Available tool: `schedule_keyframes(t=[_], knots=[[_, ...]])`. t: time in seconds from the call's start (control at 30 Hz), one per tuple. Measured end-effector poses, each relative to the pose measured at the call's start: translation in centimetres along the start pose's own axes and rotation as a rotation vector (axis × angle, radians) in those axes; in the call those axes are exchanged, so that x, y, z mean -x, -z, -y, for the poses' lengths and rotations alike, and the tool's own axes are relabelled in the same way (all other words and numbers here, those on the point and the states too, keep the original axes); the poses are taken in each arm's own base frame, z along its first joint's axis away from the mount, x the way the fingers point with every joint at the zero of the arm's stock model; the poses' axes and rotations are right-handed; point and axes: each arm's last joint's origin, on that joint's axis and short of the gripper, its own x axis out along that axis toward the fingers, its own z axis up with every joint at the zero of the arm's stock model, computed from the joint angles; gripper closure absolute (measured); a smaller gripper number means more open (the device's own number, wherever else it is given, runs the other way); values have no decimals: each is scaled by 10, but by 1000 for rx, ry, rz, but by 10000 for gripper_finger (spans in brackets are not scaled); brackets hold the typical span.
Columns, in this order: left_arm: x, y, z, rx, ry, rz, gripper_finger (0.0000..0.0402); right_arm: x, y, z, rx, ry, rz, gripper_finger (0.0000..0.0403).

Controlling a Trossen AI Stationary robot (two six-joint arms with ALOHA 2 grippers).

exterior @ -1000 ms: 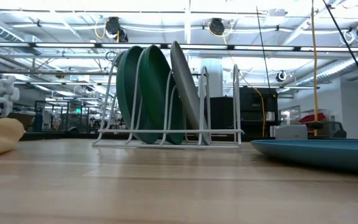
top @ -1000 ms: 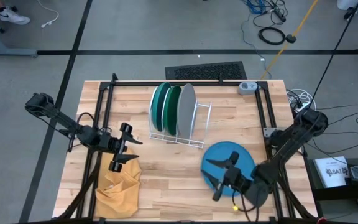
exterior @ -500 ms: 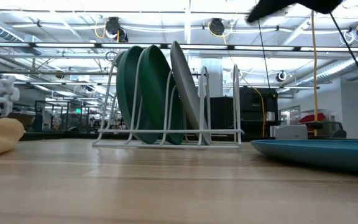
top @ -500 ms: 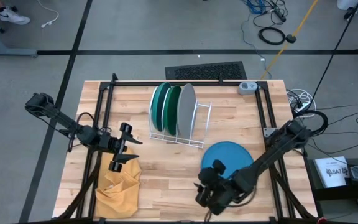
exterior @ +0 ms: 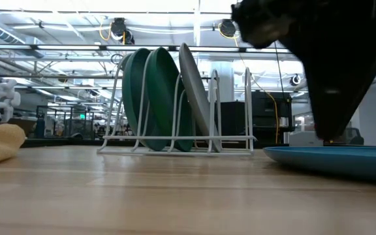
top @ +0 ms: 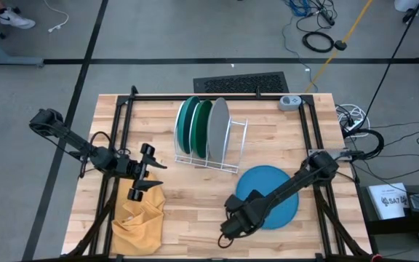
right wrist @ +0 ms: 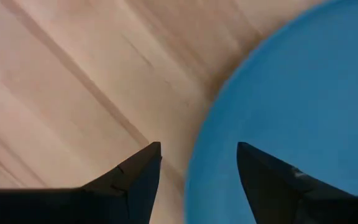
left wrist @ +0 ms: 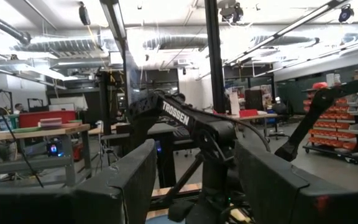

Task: Sort dishes
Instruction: Put the blue plate in the white dish rack

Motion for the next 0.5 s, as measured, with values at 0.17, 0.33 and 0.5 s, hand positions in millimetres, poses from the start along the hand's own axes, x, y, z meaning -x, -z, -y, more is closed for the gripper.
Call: schedule_keyframes(t=[0.17,0.33,0.5], knots=[[0,0,0,0,0,0,185,-9,-10,0,-38,5,-2,200],[0,0,0,0,1,-1,185,-24,-11,-1,-60,47,-25,202],[0,0,0,0,1,-1,185,-36,-8,-1,-84,90,-84,224]])
